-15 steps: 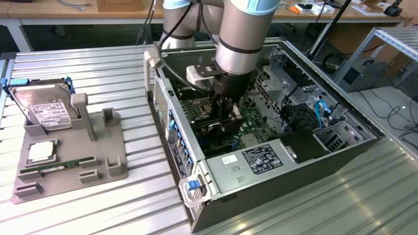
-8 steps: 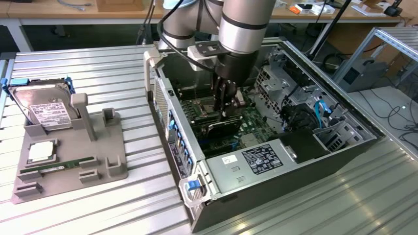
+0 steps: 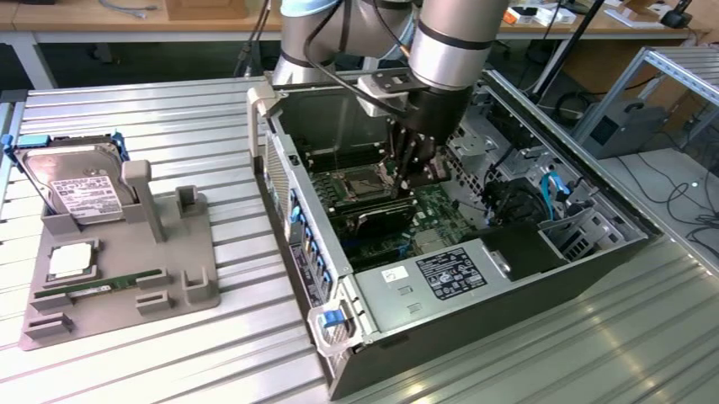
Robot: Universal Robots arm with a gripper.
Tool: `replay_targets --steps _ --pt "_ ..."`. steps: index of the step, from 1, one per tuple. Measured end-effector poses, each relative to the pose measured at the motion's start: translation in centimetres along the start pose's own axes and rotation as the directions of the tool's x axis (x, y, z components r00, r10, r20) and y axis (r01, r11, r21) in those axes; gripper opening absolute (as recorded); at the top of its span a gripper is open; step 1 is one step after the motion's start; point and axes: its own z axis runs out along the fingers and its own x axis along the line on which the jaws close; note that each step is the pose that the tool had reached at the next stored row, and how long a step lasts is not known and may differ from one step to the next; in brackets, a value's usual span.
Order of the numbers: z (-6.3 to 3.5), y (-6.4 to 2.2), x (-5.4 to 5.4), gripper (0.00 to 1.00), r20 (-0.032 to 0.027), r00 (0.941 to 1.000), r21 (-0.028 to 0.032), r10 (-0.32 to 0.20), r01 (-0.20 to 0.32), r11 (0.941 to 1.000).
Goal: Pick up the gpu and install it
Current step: 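Insert the gpu into the slot, then press down on the gpu until it lock into place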
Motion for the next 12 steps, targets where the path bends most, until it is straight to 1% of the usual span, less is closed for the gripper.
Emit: replay_targets --steps 2,3,5,6,7,12 --pt "0.02 -1.10 0.0 0.11 -0.0004 1.0000 -0.0084 -0.001 0.001 1.0000" --pt "0.05 -1.83 0.0 0.11 -0.0003 1.0000 -0.0134 -0.001 0.001 0.9999" --pt "0.13 -3.79 -0.1 0.11 -0.0006 1.0000 -0.0288 -0.002 0.002 0.9996" --pt "0.16 -4.93 -0.1 0.11 -0.0009 1.0000 -0.0371 -0.002 0.002 0.9993" --pt "0.16 -5.56 -0.2 0.11 -0.0009 1.0000 -0.0400 -0.003 0.003 0.9992" --pt "0.16 -5.56 -0.1 0.11 -0.0009 1.0000 -0.0402 -0.003 0.003 0.9992"
